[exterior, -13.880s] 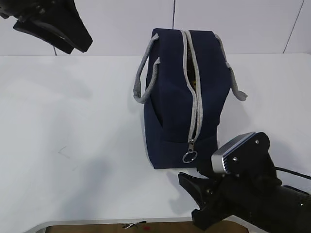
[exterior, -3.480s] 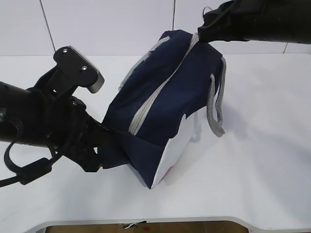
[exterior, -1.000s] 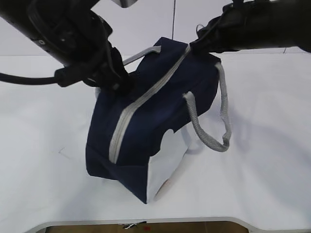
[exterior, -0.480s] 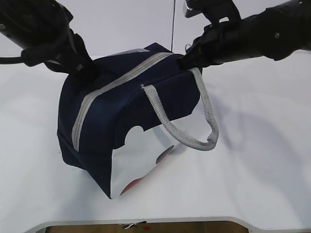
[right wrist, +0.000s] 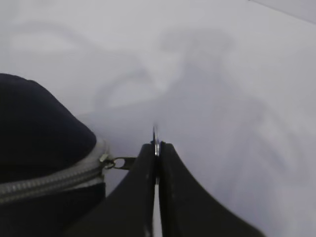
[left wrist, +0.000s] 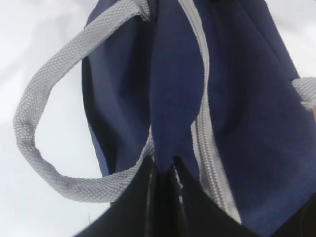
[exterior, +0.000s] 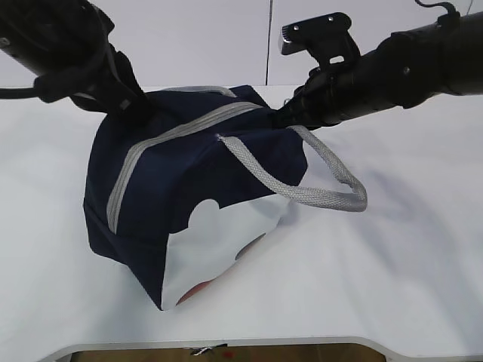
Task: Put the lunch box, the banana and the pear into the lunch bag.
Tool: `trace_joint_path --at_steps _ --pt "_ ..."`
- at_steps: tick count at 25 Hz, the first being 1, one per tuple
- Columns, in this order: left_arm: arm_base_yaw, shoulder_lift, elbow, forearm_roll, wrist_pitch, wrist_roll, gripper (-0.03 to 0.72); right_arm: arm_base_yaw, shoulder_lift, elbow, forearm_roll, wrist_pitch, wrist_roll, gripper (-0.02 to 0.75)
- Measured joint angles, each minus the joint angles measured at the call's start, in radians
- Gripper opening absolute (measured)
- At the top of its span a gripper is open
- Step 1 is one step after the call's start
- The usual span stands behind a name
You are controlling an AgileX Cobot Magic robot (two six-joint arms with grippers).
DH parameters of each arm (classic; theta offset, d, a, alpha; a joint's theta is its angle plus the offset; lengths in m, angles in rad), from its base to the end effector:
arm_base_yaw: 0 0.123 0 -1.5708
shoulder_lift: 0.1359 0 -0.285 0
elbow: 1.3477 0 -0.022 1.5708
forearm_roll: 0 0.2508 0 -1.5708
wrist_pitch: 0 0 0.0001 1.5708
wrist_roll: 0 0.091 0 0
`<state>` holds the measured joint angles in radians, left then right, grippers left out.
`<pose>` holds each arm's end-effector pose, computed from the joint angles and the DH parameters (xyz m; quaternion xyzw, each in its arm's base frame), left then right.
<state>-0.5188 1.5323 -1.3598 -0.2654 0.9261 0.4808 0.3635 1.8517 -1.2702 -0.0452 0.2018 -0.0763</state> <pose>0.2753 -0.1792 0.3326 0.4151 0.8588 -0.1288 0.2712 0.3895 0.1473 0.2256 -0.2153 0.8799 0.0473 0.4210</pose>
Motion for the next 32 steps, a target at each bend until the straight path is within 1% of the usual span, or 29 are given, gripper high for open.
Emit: trace_joint_path --at_steps 3,7,9,10,11,13,15,16,18,19,25,29,32 --pt "0.0 0.0 0.0 0.0 0.0 0.0 0.011 0.0 -0.005 -0.013 0.032 0.051 0.0 0.017" --pt "0.0 -0.004 0.0 0.002 0.004 -0.008 0.015 0.0 -0.033 -0.075 0.051 0.17 -0.002 0.017" --pt "0.0 -0.007 0.0 -0.008 0.01 -0.015 0.042 -0.002 -0.041 -0.118 0.067 0.23 -0.002 0.017" --pt "0.0 -0.007 0.0 -0.015 0.016 -0.018 0.066 -0.002 -0.042 -0.136 0.081 0.26 -0.003 0.017" --pt "0.0 -0.009 0.0 -0.026 0.024 -0.02 0.106 -0.002 -0.044 -0.157 0.101 0.287 -0.006 0.017" --pt "0.002 -0.009 0.0 -0.049 0.032 -0.026 0.209 -0.002 -0.044 -0.193 0.15 0.331 -0.025 0.017" --pt "0.005 -0.011 -0.007 -0.068 0.039 -0.033 0.34 -0.002 -0.044 -0.222 0.202 0.37 -0.043 0.017" --pt "0.005 -0.011 -0.02 -0.076 0.044 -0.034 0.392 -0.002 -0.044 -0.236 0.224 0.382 -0.048 0.017" --pt "0.005 -0.015 -0.051 -0.087 0.048 -0.037 0.448 -0.002 -0.044 -0.258 0.243 0.41 -0.053 0.017" --pt "0.005 -0.017 -0.074 -0.088 0.05 -0.038 0.463 -0.002 -0.044 -0.269 0.251 0.418 -0.055 0.017" --pt "0.005 0.002 -0.177 -0.088 0.012 -0.039 0.483 -0.002 -0.044 -0.279 0.299 0.448 -0.073 0.017" --pt "0.005 0.086 -0.22 -0.086 -0.015 -0.04 0.484 -0.002 -0.044 -0.279 0.326 0.456 -0.09 0.017" --pt "0.005 0.155 -0.268 -0.062 -0.033 -0.04 0.479 -0.002 -0.044 -0.279 0.333 0.462 -0.094 0.017"
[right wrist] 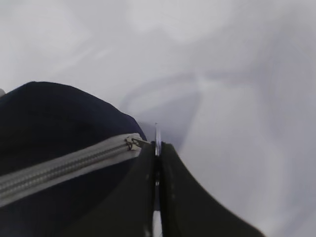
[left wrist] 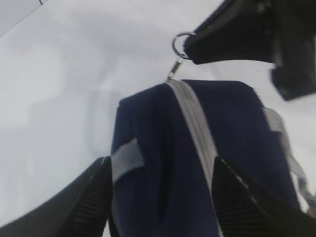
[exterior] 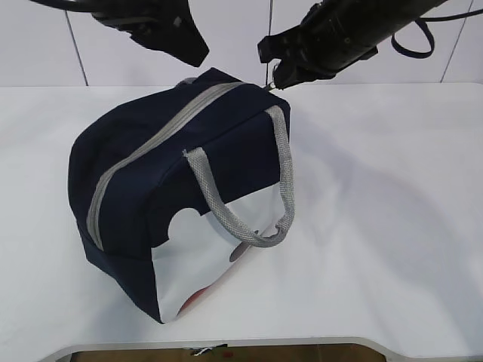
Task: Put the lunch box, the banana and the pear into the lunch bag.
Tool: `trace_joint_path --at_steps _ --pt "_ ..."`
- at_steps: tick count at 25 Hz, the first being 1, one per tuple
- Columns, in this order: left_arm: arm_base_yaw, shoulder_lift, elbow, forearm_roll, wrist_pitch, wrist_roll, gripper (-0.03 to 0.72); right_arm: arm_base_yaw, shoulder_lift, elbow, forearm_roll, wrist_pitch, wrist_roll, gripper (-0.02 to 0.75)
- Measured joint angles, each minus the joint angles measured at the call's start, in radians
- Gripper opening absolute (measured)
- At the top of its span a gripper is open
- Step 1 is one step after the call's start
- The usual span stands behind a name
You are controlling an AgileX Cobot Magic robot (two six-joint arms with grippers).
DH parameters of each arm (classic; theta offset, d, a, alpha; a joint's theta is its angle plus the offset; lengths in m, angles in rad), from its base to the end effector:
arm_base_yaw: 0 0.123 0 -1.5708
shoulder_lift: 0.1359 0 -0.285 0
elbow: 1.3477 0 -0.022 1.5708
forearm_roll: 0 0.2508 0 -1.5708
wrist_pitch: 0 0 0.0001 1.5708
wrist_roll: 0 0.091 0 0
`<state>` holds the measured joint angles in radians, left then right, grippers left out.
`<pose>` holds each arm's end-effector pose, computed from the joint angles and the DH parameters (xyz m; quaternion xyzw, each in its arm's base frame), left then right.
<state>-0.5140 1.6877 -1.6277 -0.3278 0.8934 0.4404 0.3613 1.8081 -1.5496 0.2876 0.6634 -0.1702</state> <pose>0.3198 -0.2068 0.3621 0.3790 0.8465 -0.1670 0.3345 0.3837 0.1620 0.3021 -0.1715 0.9103 0.1564 0.3427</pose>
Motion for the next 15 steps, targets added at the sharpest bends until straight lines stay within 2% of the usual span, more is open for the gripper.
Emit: trace_joint_path --at_steps 6,15 --pt "0.0 0.108 -0.071 0.049 -0.024 0.0 0.44 0.0 0.0 -0.001 0.01 0.004 -0.007 0.017" --pt "0.016 0.16 -0.078 0.045 -0.04 0.006 0.435 0.0 0.0 -0.001 0.035 0.005 -0.032 0.017"
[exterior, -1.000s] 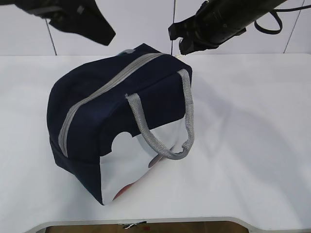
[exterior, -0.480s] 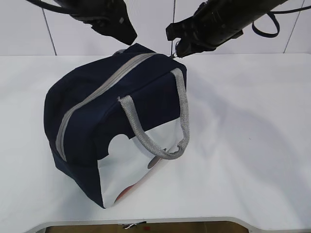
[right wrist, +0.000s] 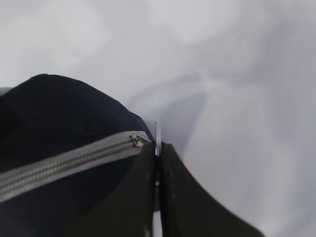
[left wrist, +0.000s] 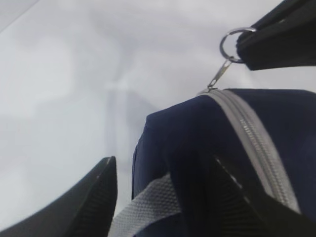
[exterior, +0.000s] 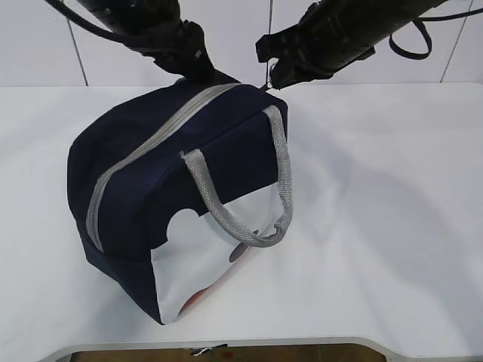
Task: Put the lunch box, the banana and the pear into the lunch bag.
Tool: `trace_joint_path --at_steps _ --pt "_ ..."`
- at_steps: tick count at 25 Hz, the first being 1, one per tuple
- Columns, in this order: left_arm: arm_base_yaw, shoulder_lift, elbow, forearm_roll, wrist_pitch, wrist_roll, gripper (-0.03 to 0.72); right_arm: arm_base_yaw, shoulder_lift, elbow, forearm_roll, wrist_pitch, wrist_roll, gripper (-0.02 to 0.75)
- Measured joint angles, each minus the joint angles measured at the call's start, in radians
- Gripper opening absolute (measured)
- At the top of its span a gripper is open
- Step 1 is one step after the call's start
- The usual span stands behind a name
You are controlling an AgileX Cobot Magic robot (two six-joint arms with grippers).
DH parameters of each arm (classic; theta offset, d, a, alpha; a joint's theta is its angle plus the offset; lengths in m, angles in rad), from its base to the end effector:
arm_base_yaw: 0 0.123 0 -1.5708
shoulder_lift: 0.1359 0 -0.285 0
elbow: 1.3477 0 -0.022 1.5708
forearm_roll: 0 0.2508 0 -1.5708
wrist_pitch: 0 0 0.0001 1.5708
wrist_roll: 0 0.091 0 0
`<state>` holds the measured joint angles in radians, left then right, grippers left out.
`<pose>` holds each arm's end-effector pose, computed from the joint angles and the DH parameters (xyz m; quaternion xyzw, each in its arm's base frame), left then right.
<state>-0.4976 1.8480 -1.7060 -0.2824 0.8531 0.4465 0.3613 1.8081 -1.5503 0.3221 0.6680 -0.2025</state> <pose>0.3618 -0.2183 0.3232 0.3785 0.8579 -0.1386 0.3187 0.3829 0.1638 0.3026 -0.1776 0.9081 0.1654 0.3413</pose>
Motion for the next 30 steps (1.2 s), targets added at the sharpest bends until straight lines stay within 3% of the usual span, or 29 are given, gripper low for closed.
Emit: trace_joint_path --at_steps 3,5,11,12,30 --pt "0.005 0.021 -0.002 -0.003 0.002 0.0 0.422 0.0 0.0 0.0 0.006 0.002 -0.002 0.017" --pt "0.005 0.036 -0.002 -0.004 0.005 0.0 0.375 0.0 0.0 0.0 0.009 0.002 -0.004 0.017" --pt "0.005 0.051 -0.002 -0.002 -0.006 0.003 0.084 0.0 0.0 0.0 0.012 0.002 -0.004 0.017" --pt "0.005 0.051 -0.002 0.003 -0.007 0.003 0.063 0.0 0.0 0.0 0.012 0.002 -0.005 0.017" --pt "0.005 -0.014 -0.002 0.038 0.067 0.005 0.039 0.0 0.088 -0.002 0.031 -0.031 -0.013 0.017"
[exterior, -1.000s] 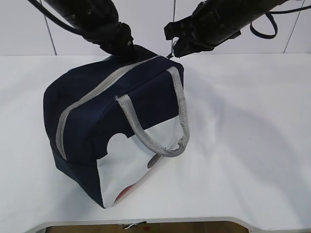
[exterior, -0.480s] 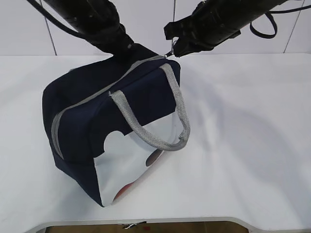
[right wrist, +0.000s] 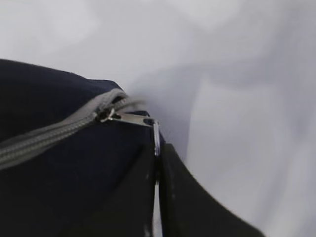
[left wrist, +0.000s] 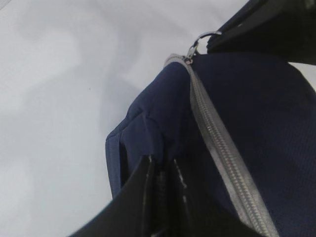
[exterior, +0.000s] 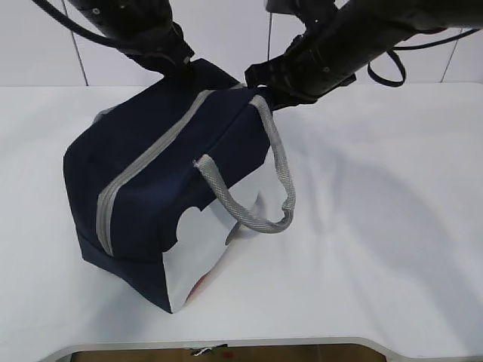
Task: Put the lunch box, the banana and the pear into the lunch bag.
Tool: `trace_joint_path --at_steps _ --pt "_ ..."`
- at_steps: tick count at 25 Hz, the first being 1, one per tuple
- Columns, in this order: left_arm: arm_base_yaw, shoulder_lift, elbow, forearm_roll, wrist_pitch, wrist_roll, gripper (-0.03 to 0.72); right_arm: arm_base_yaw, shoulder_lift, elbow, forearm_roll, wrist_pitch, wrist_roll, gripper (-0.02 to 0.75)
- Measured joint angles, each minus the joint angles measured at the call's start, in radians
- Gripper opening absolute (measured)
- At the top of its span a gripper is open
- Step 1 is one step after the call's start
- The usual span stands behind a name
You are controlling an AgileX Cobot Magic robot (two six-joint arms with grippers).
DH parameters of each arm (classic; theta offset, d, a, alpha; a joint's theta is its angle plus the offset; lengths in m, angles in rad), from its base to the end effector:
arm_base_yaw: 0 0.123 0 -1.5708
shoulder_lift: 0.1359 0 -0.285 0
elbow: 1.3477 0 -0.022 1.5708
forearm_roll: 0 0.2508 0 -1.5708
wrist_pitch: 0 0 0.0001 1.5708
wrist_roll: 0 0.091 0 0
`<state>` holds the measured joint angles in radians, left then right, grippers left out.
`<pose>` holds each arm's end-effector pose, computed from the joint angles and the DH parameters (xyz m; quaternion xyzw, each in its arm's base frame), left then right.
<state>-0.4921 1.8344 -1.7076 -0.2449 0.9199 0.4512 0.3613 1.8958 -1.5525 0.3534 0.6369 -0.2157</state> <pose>0.3571 -0.2114 0.3252 0.3932 0.8620 -0.1210 0.2962 0.3982 0.1705 0.2683 -0.1697 0.9181 0.1690 0.3158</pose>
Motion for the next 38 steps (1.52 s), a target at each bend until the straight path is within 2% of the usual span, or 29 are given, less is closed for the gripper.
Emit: trace_joint_path --at_steps 10,17,26,38 --pt "0.002 -0.004 0.0 0.032 0.057 0.042 0.038 -0.002 0.025 -0.077 0.142 -0.003 -0.039 0.017" --pt "0.002 -0.004 0.0 0.032 0.065 0.055 0.038 -0.002 0.027 -0.129 0.16 0.025 -0.104 0.017" --pt "0.002 -0.004 0.0 -0.042 0.061 0.117 0.038 -0.002 0.067 -0.131 0.183 -0.103 -0.232 0.017" --pt "0.002 -0.004 0.0 -0.045 0.067 0.127 0.037 -0.002 0.075 -0.205 0.207 -0.025 -0.305 0.017"
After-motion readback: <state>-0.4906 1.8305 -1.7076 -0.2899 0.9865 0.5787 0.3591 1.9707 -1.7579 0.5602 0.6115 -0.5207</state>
